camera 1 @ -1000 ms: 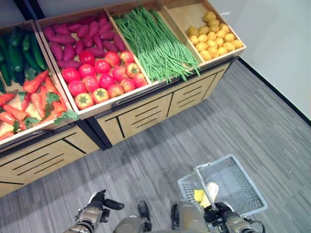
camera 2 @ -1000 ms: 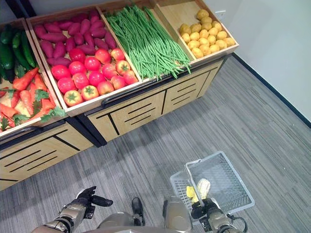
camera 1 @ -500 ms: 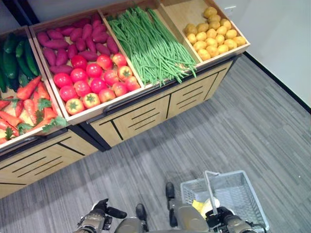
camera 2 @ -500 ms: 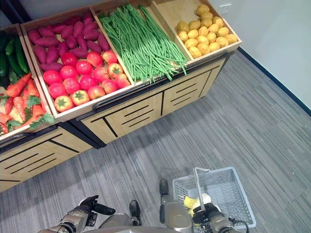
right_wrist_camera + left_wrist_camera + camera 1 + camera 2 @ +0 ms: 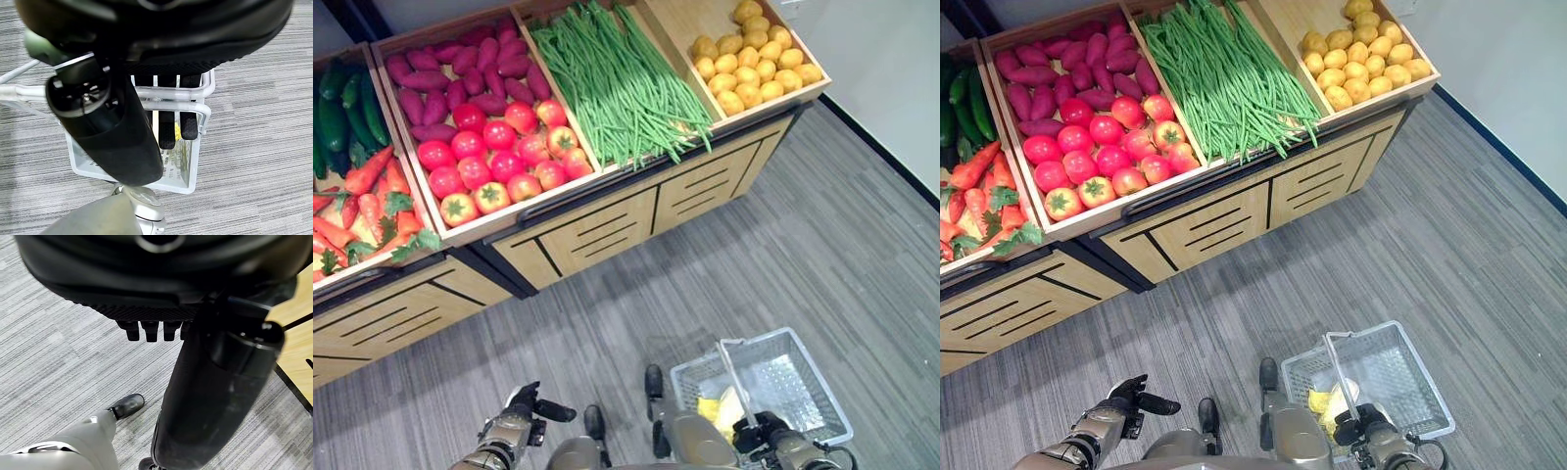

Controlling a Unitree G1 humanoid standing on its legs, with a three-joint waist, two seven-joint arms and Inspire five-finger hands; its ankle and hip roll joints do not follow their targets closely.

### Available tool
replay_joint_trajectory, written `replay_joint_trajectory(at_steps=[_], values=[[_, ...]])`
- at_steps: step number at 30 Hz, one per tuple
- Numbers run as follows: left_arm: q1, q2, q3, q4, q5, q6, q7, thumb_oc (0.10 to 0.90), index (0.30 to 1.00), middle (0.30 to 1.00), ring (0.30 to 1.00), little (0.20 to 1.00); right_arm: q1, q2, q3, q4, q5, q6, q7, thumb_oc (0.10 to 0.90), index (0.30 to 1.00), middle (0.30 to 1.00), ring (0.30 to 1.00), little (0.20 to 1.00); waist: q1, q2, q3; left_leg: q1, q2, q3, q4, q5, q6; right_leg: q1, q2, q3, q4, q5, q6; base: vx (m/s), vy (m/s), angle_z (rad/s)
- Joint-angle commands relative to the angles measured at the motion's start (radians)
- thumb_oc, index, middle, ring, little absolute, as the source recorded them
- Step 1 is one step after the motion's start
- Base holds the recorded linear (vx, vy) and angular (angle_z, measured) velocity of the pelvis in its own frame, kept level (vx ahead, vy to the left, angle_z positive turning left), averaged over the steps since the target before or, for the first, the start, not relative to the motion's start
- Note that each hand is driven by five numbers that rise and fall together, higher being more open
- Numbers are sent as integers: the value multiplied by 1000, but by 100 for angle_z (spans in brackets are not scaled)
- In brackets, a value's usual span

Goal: Get the vegetables into the basket

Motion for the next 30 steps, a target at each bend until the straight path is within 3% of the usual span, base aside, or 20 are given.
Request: replay_joint_trajectory(at_steps=[1, 7, 8, 18, 30], values=[[-11, 6, -31, 19, 19, -10, 10, 900, 1000, 1000, 1000, 1000, 0, -7, 42, 27, -8, -13, 2, 400, 300, 300, 300, 300, 4, -1, -18, -17, -34, 21, 36, -72, 28, 15, -25, 82, 148, -232, 81, 0, 0, 0], [-10, 7, -30, 31, 21, -9, 11, 900, 1000, 1000, 1000, 1000, 0, -1, 40, 35, 4, -13, 6, 400, 300, 300, 300, 300, 6, -2, -17, -12, -39, 20, 32, -75, 32, 16, -27, 83, 152, -234, 82, 0, 0, 0], [124, 16, 70, 128, 25, -5, -39, 900, 1000, 1000, 1000, 1000, 72, 29, -10, 37, 86, -27, 65, 400, 300, 300, 300, 300, 42, -29, -133, 43, -36, 67, -16, -54, 29, 183, -43, -59, 56, -257, 100, 0, 0, 0], [125, -3, 55, 120, 25, -9, -32, 900, 1000, 1000, 1000, 1000, 81, 26, -12, 47, 79, -30, 49, 400, 300, 300, 300, 300, 38, -25, -130, 44, -32, 76, -16, -56, 24, 192, -43, -66, 22, -237, 96, -25, -14, 6], [121, 0, 48, 113, 38, -15, -28, 900, 1000, 1000, 1000, 1000, 81, 28, 5, 57, 45, -27, 53, 400, 300, 300, 300, 300, 48, -25, -103, 45, -43, 76, -16, -67, 45, 165, -57, -60, 79, -247, 105, 16, 58, -2]])
